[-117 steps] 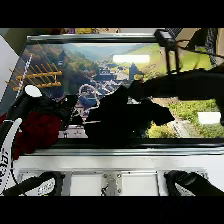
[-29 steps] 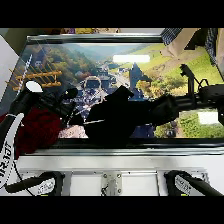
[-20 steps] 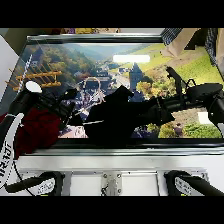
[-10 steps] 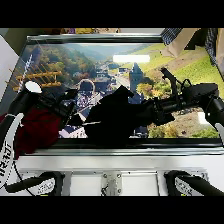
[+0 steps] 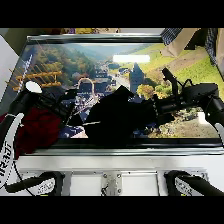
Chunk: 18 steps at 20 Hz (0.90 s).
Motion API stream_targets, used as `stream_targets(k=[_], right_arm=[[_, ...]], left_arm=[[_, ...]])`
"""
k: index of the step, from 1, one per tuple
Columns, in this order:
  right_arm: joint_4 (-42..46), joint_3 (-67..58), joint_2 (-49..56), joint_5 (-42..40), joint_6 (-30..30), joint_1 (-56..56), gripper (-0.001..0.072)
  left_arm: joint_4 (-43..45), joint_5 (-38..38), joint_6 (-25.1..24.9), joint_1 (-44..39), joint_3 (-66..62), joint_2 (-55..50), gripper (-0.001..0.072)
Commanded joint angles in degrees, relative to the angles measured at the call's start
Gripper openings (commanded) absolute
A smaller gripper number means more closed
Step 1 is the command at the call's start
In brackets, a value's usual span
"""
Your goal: Fold the clothes and pants, and hang the long-sleeved shirts on hangers.
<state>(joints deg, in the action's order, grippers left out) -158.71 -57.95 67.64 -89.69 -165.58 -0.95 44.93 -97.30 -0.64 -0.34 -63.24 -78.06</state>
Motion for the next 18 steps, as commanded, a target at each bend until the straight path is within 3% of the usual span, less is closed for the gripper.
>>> stream_targets(k=[1,15,18], right_arm=[[0.1,0.0,0.0,3.2,-6.4,0.0,0.0034],[0.1,0.0,0.0,4.9,-7.7,0.0,0.0030],[0.1,0.0,0.0,4.9,-7.7,0.0,0.0028]], left_arm=[[0.0,-0.1,0.1,0.0,-0.1,0.0,0.0025],[0.6,-0.2,0.1,0.0,0.0,0.0,0.0026],[0.6,0.0,3.3,0.0,0.0,0.0,0.0026]])
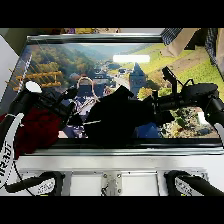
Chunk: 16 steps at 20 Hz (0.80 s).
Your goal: Fold the clothes and pants, and hang the long-sleeved shirts on hangers.
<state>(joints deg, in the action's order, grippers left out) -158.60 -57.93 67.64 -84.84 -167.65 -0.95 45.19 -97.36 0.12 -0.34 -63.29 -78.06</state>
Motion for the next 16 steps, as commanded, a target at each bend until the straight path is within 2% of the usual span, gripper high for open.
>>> stream_targets(k=[1,6,7,8,9,10,14,16], right_arm=[[0.0,0.0,0.0,0.0,-5.6,0.0,0.0028],[0.0,0.0,0.0,0.0,-5.6,0.0,0.0026],[0.0,0.0,0.0,0.0,-5.6,0.0,0.0026],[0.0,0.0,0.0,0.0,-5.6,0.0,0.0026],[0.0,0.0,0.0,0.0,-5.6,0.0,0.0026],[0.0,0.0,0.0,0.0,-5.6,0.0,0.0026],[0.0,0.0,0.0,0.0,-5.6,0.0,0.0026],[0.0,0.0,0.0,-0.2,-5.6,0.0,0.0026]], left_arm=[[0.4,0.0,3.8,0.0,0.0,0.0,0.0027],[0.4,0.0,7.9,0.0,0.0,0.0,0.0028],[0.4,0.1,9.0,0.0,0.0,0.0,0.0147],[0.4,0.7,12.0,0.0,0.0,0.0,0.0365],[0.4,2.2,16.8,0.0,0.0,0.0,0.0417],[0.4,3.3,20.1,0.0,0.0,0.0,0.0417],[0.3,6.0,20.6,0.2,0.0,0.0,0.0416],[0.2,8.1,22.5,1.5,0.0,0.0,0.0416]])
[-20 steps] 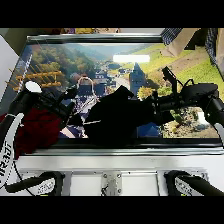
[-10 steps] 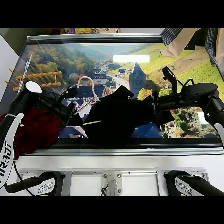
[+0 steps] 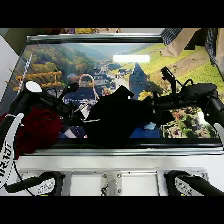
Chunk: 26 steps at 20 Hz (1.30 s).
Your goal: Fold the clothes and pants, and hang the long-sleeved shirts on hangers.
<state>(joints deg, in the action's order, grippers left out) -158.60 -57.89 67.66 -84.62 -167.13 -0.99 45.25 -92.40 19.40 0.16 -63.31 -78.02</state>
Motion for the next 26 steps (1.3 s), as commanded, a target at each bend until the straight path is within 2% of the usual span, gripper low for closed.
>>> stream_targets(k=[1,4,8,14,18,21,23,24,26], right_arm=[[0.0,-0.1,0.0,-0.4,-6.2,0.0,0.0026],[0.4,0.0,0.0,-0.4,-6.2,0.0,0.0026],[0.4,0.0,0.0,-0.4,-6.2,0.0,0.0026],[1.4,0.0,0.0,-0.4,-6.2,0.0,0.0027],[1.7,0.0,0.0,-0.3,-6.2,0.0,0.0027],[1.2,-0.1,0.0,-0.3,-6.2,0.0,0.0026],[0.5,-0.3,-0.5,1.1,-6.2,0.0,0.0026],[0.6,-0.6,-1.1,2.4,-6.2,-0.1,0.0026],[0.6,-1.4,-2.8,4.5,-6.1,-0.8,0.0026]], left_arm=[[0.1,4.0,4.4,2.1,0.0,0.0,0.0416],[-2.1,5.7,7.3,6.3,0.0,0.0,0.0416],[-11.3,6.6,7.3,10.5,0.0,0.0,0.0416],[-12.3,9.4,7.5,13.2,-0.1,0.5,0.0415],[-12.3,15.9,7.7,14.9,-0.1,5.5,0.0415],[-12.2,18.1,7.7,16.3,-0.1,9.9,0.0415],[-11.9,18.1,11.0,17.1,-0.1,12.3,0.0410],[-11.2,18.1,14.3,17.4,-0.1,13.5,0.0362],[-8.5,18.3,22.4,17.6,0.6,15.9,0.0354]])
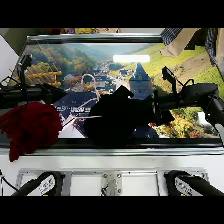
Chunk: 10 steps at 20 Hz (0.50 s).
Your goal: Fold the clothes and pants, and hang the long-sleeved shirts on hangers.
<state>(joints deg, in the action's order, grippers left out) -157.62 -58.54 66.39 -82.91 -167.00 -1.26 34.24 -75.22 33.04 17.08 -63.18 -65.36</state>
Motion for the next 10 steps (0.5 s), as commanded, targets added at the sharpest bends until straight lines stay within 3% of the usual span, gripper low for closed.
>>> stream_targets(k=[1,6,7,8,10], right_arm=[[-0.4,-0.8,-2.4,3.3,-6.1,-1.2,0.0026],[-0.4,-0.8,-5.1,3.5,-4.6,-3.2,0.0027],[-0.5,-0.8,-5.3,3.5,-4.6,-3.2,0.0026],[-0.5,-0.8,-5.4,3.5,-4.6,-3.2,0.0027],[-0.5,-0.8,-5.4,3.4,-3.3,-3.2,0.0027]], left_arm=[[2.7,1.6,12.7,0.6,2.1,5.0,0.0354],[1.5,8.0,26.1,-5.1,15.6,13.0,0.0372],[0.3,10.0,29.1,-7.5,18.1,13.8,0.0505],[-0.6,12.6,32.8,-10.4,20.6,14.3,0.0576],[-3.1,18.5,35.5,-16.7,24.6,13.9,0.0575]])
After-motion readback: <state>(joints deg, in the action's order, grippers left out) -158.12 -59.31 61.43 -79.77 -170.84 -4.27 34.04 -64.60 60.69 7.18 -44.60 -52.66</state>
